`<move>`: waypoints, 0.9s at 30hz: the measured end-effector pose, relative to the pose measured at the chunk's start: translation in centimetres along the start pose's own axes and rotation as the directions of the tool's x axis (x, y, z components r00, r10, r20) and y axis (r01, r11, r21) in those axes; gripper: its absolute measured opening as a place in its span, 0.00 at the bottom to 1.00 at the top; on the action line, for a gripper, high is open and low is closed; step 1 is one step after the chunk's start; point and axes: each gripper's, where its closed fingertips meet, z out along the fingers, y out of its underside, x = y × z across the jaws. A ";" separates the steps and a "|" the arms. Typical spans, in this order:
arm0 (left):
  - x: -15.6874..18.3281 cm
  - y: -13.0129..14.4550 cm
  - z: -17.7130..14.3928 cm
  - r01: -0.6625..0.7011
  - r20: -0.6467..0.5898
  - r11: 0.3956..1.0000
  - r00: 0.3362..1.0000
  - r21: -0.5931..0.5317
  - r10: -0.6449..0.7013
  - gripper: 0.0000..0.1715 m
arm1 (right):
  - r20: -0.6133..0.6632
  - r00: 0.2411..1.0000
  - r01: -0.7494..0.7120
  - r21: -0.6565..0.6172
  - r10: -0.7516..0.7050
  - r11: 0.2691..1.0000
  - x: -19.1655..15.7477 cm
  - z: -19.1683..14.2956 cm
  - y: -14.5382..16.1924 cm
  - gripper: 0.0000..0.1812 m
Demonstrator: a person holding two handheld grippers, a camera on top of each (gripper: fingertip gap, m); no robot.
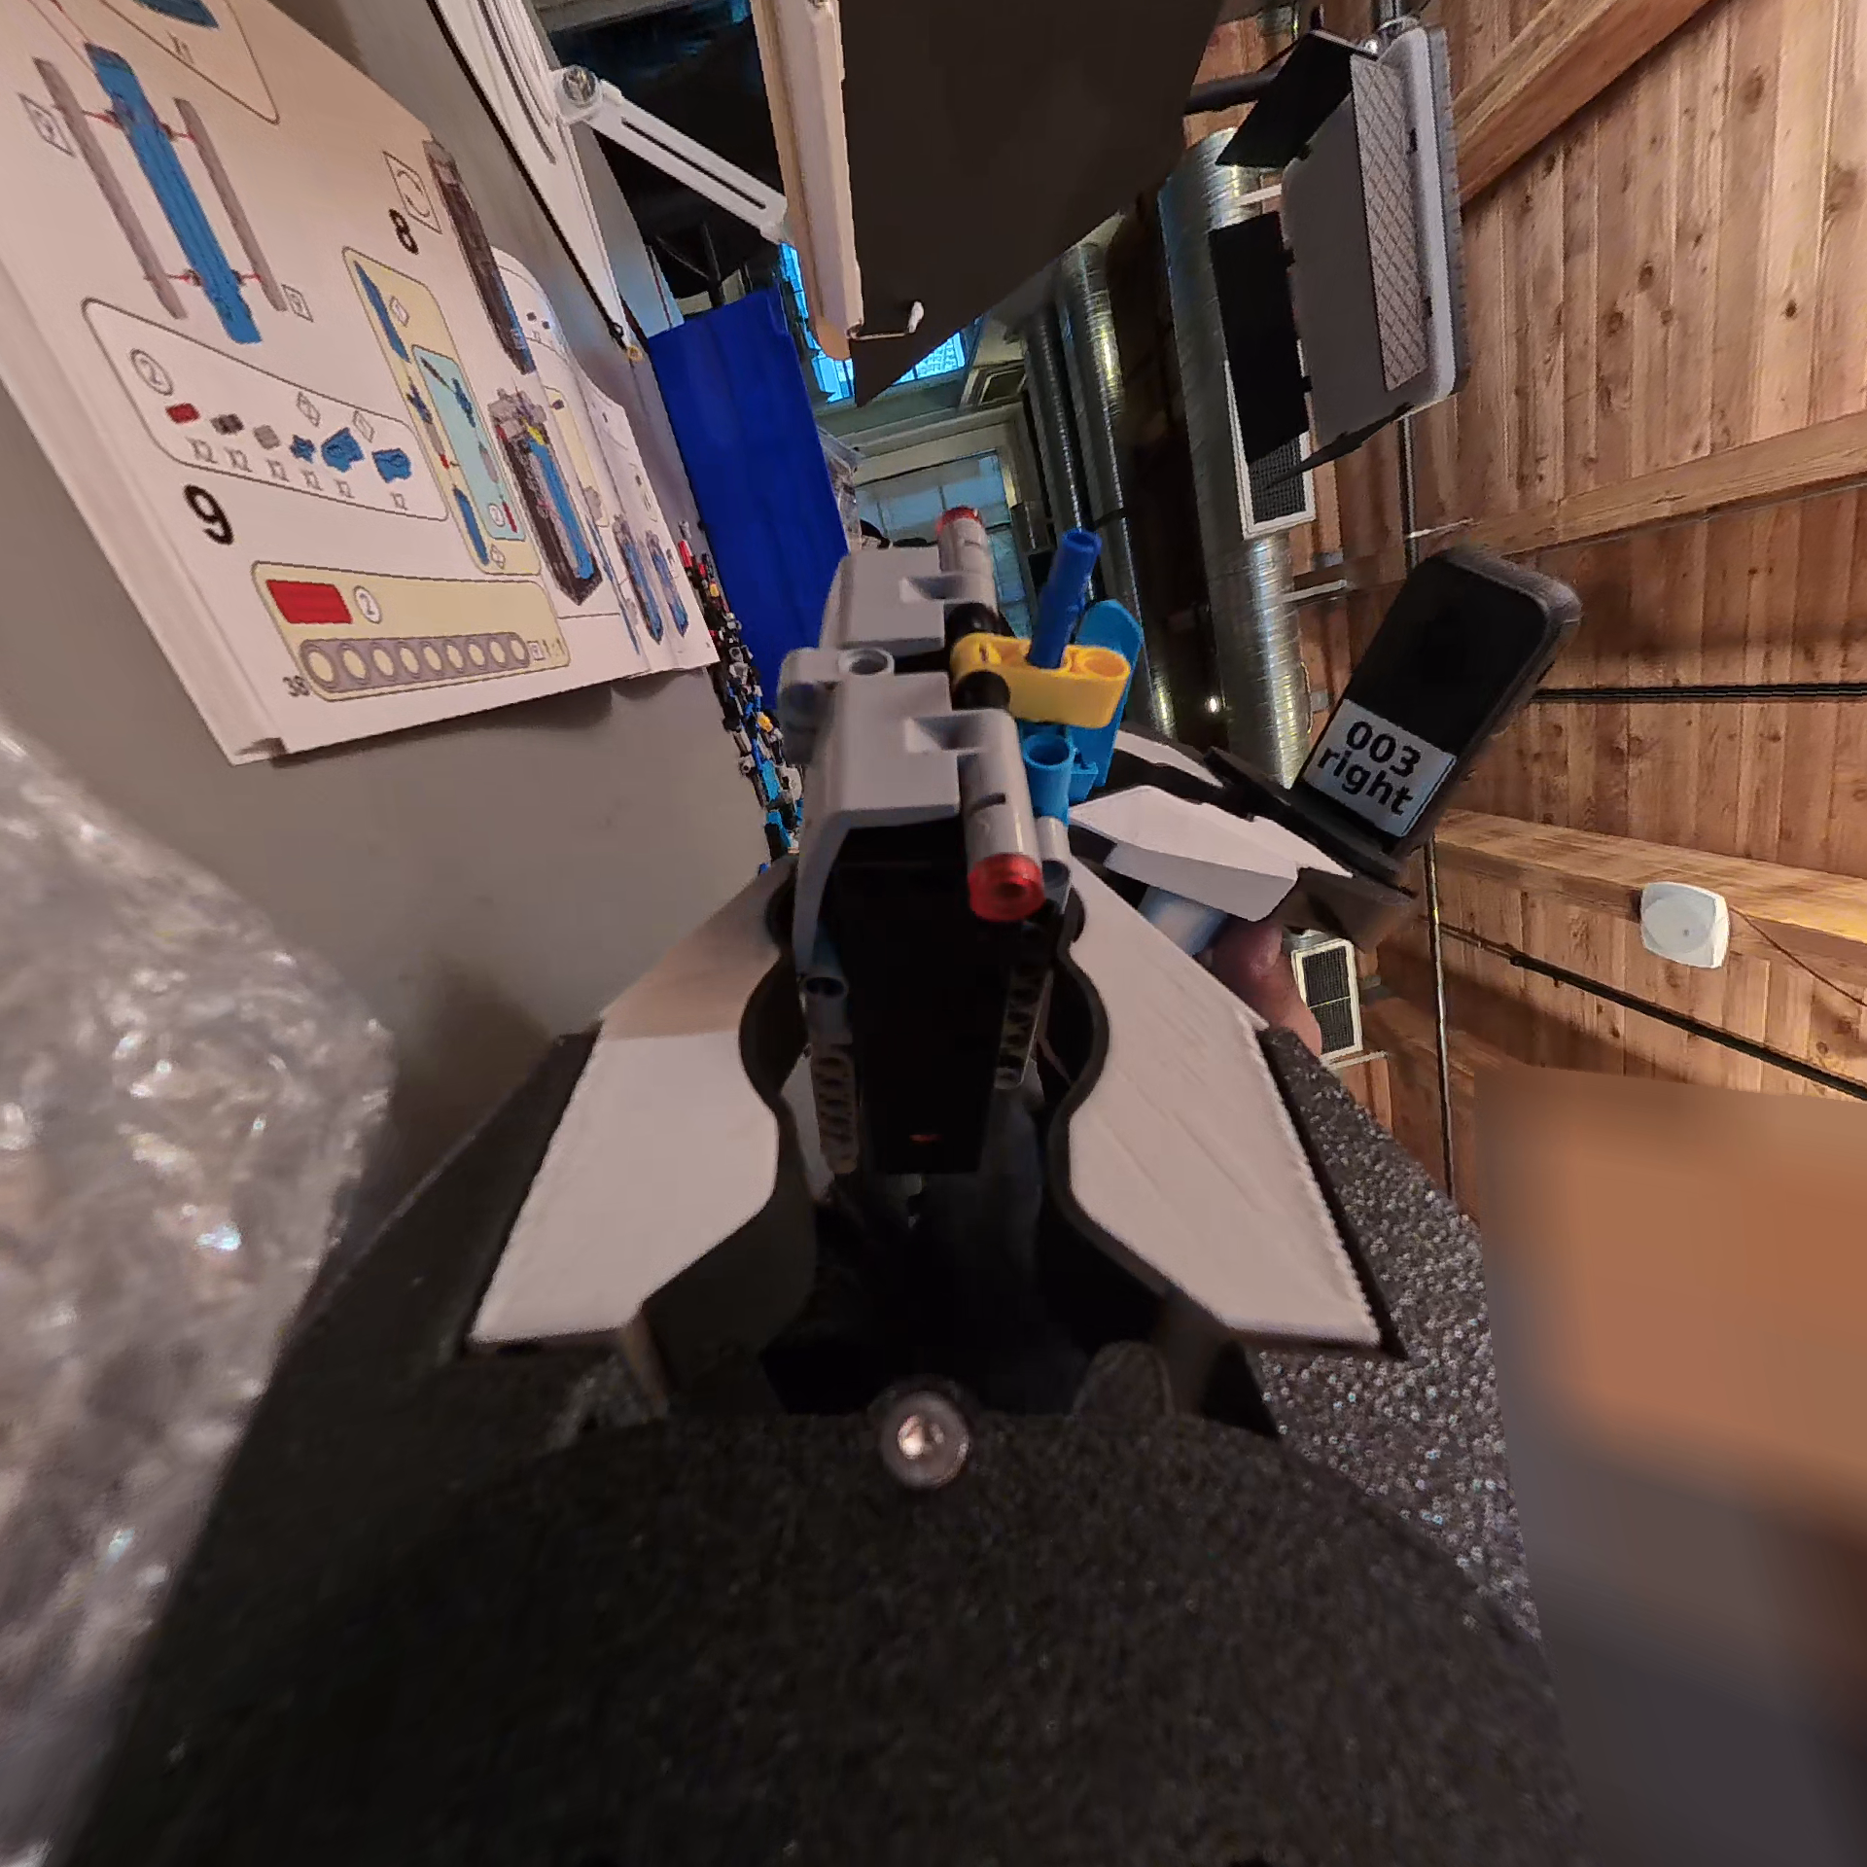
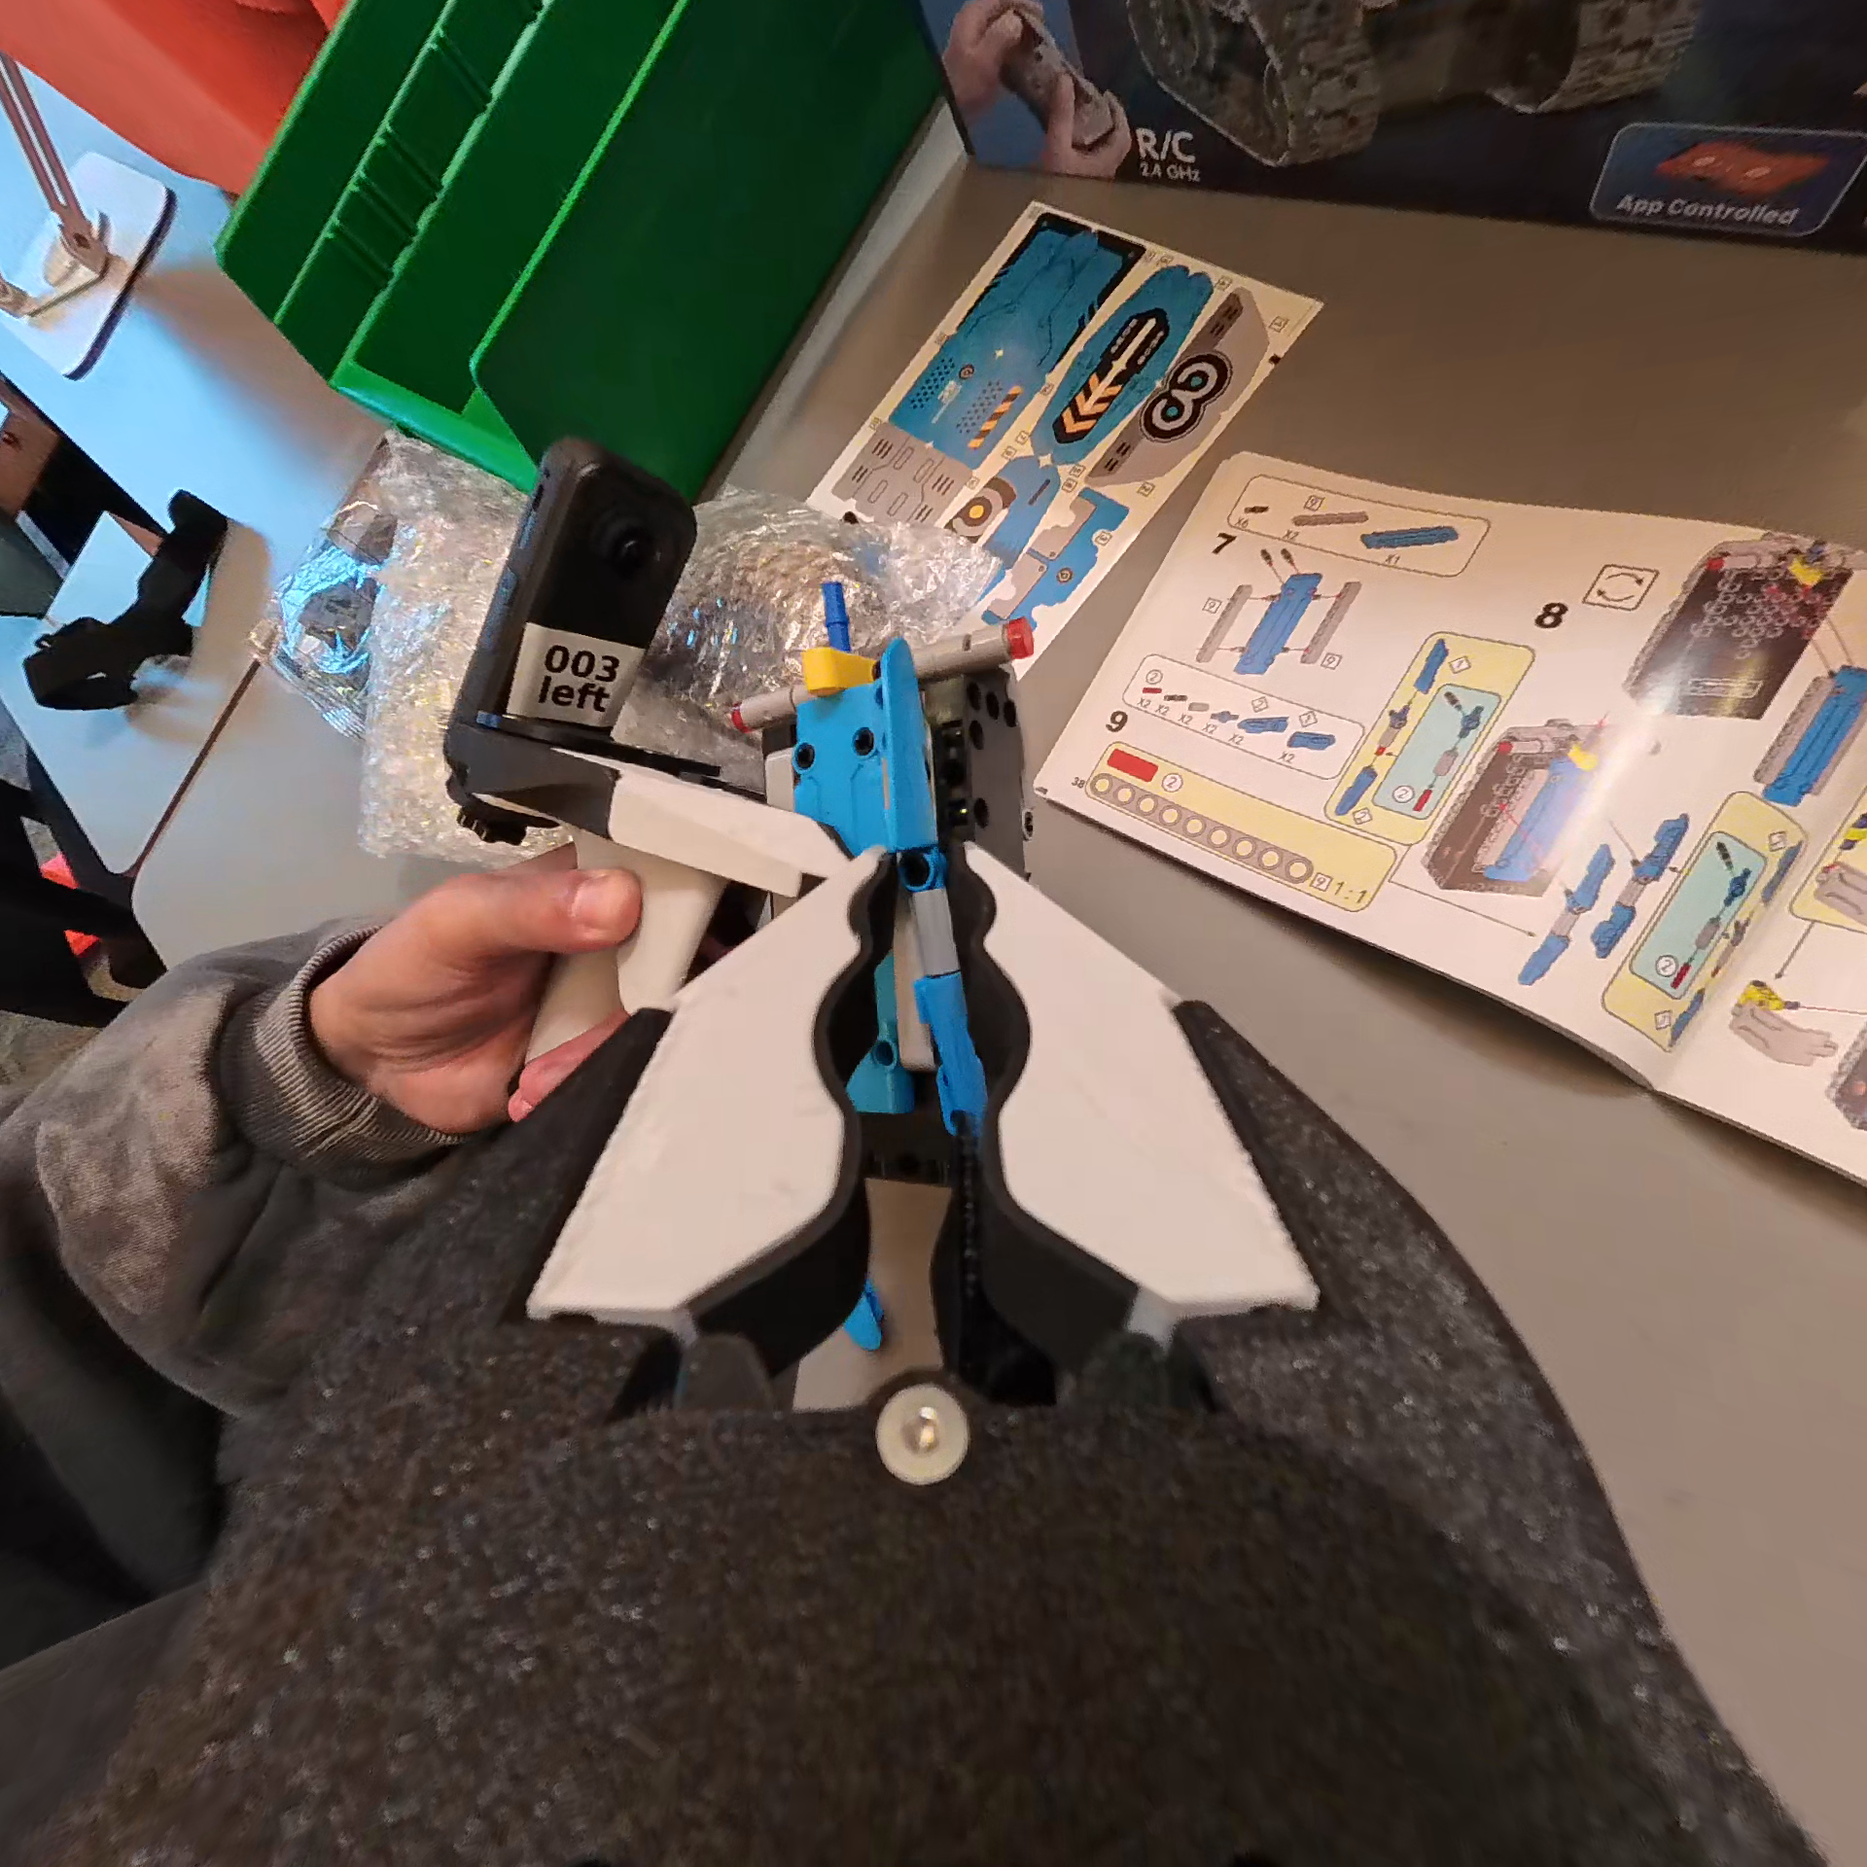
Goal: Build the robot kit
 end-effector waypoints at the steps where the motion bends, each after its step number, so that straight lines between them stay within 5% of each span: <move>1: 0.0 0.0 0.0 0.002 -0.003 1.000 1.000 0.002 -0.002 0.26 | 0.004 1.000 -0.006 0.007 0.006 1.000 0.0 -0.1 0.0 0.06; 12: -0.5 -0.2 -0.3 -0.003 0.029 1.000 1.000 0.004 0.003 0.26 | 0.128 0.986 -0.116 0.067 0.107 0.991 -0.2 -0.9 0.1 0.08; 19: -1.7 0.7 -0.1 -0.163 0.174 0.983 0.969 -0.078 0.175 0.26 | 0.103 0.995 0.000 0.041 -0.004 0.999 2.2 -1.5 1.9 0.03; 23: -1.3 1.2 0.1 -0.259 0.195 0.957 0.939 -0.133 0.282 0.26 | -0.097 0.972 0.195 -0.184 -0.215 0.963 5.1 -5.4 5.3 0.00; 27: -1.2 1.7 0.4 -0.292 0.195 0.941 0.926 -0.170 0.323 0.26 | -0.100 0.941 0.212 -0.574 -0.325 0.791 8.0 -8.2 12.0 0.01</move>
